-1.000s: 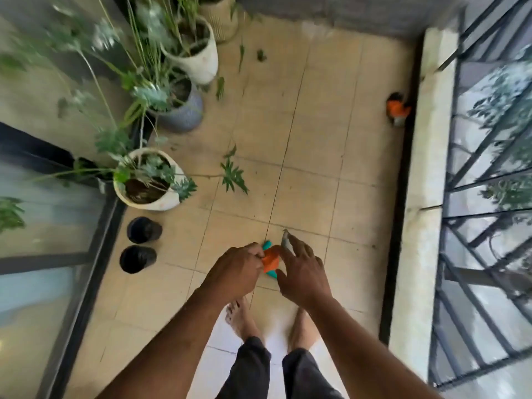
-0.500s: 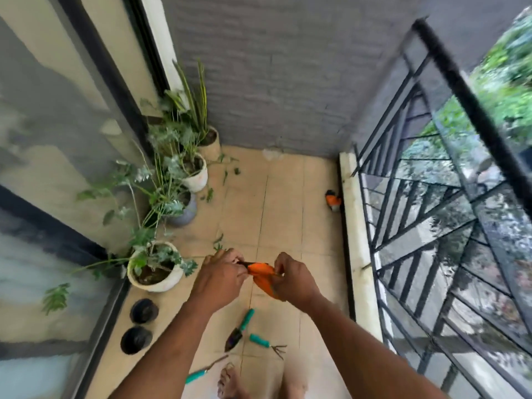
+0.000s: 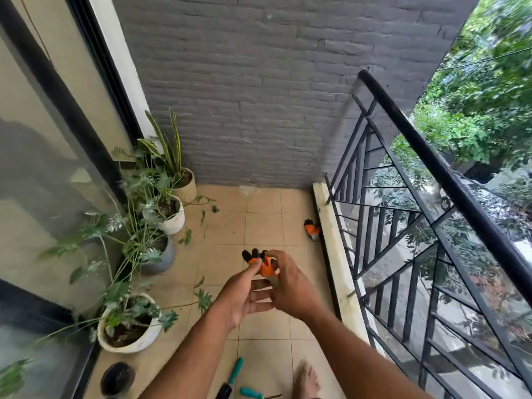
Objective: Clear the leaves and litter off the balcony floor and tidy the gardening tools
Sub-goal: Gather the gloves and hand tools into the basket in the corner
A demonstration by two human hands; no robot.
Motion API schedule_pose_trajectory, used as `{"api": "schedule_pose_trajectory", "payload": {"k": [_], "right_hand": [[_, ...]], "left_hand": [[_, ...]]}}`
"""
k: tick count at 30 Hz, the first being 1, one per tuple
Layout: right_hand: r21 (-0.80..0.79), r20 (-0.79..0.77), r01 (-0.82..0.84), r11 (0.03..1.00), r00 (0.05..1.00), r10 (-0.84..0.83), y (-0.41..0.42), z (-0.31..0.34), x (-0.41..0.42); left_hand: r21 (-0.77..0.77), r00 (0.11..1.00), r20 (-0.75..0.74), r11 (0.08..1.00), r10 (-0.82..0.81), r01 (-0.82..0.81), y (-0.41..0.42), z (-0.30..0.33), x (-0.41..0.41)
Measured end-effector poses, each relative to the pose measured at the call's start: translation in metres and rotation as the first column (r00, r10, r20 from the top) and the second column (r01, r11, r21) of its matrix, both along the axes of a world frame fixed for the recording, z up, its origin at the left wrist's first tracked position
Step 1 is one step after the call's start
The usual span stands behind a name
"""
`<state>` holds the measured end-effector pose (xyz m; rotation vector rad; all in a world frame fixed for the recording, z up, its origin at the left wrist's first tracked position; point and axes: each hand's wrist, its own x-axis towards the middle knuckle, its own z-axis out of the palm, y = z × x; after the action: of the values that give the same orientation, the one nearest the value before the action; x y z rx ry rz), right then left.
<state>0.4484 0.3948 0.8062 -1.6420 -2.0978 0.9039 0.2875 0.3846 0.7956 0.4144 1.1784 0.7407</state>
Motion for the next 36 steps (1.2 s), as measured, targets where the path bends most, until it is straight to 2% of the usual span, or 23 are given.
{"api": "schedule_pose_trajectory", "payload": {"k": [4, 7, 11, 15, 18, 21, 26, 28, 31, 36], "right_hand": [[-0.051, -0.166, 0.037, 0.998, 0.985, -0.045, 0.032, -0.006, 0.017], [-0.215, -0.347, 0.088, 0.973, 0.924, -0.16, 0.065, -0.012, 0.046], [-0.461, -0.507, 0.157, 0.874, 0.761, -0.404, 0.111, -0.007, 0.082], [-0.673, -0.534, 0.083, 0.735, 0.633, -0.56, 0.153, 0.002, 0.116], [-0.717, -0.487, 0.036, 0.696, 0.689, -0.537, 0.181, 0.002, 0.125], [-0.674, -0.476, 0.013, 0.738, 0.757, -0.448, 0.2, -0.001, 0.127], [-0.671, -0.483, 0.022, 0.742, 0.745, -0.459, 0.239, -0.011, 0.123], [-0.673, -0.477, 0.02, 0.739, 0.752, -0.454, 0.258, -0.014, 0.119], [-0.664, -0.491, -0.008, 0.748, 0.759, -0.428, 0.29, -0.017, 0.111], [-0.674, -0.453, -0.066, 0.735, 0.823, -0.342, 0.358, -0.028, 0.102]], "left_hand": [[-0.015, 0.999, 0.004, 0.999, 0.051, -0.051, 0.043, -0.006, 0.026], [-0.035, 0.996, -0.042, 0.996, 0.08, -0.082, 0.078, -0.014, 0.049], [-0.077, 0.987, -0.062, 0.986, 0.145, -0.15, 0.12, -0.023, 0.076], [-0.083, 0.971, -0.016, 0.967, 0.24, -0.24, 0.159, -0.02, 0.109], [-0.058, 0.965, 0.029, 0.964, 0.26, -0.258, 0.178, -0.015, 0.128], [-0.069, 0.974, 0.03, 0.973, 0.222, -0.22, 0.193, -0.008, 0.14], [-0.014, 0.986, 0.108, 0.992, 0.126, -0.125, 0.237, -0.005, 0.139], [-0.007, 0.991, 0.085, 0.995, 0.1, -0.1, 0.26, -0.008, 0.139], [-0.02, 0.989, 0.012, 0.988, 0.151, -0.15, 0.298, -0.022, 0.135], [-0.112, 0.977, -0.039, 0.971, 0.209, -0.212, 0.37, -0.039, 0.124]]}}
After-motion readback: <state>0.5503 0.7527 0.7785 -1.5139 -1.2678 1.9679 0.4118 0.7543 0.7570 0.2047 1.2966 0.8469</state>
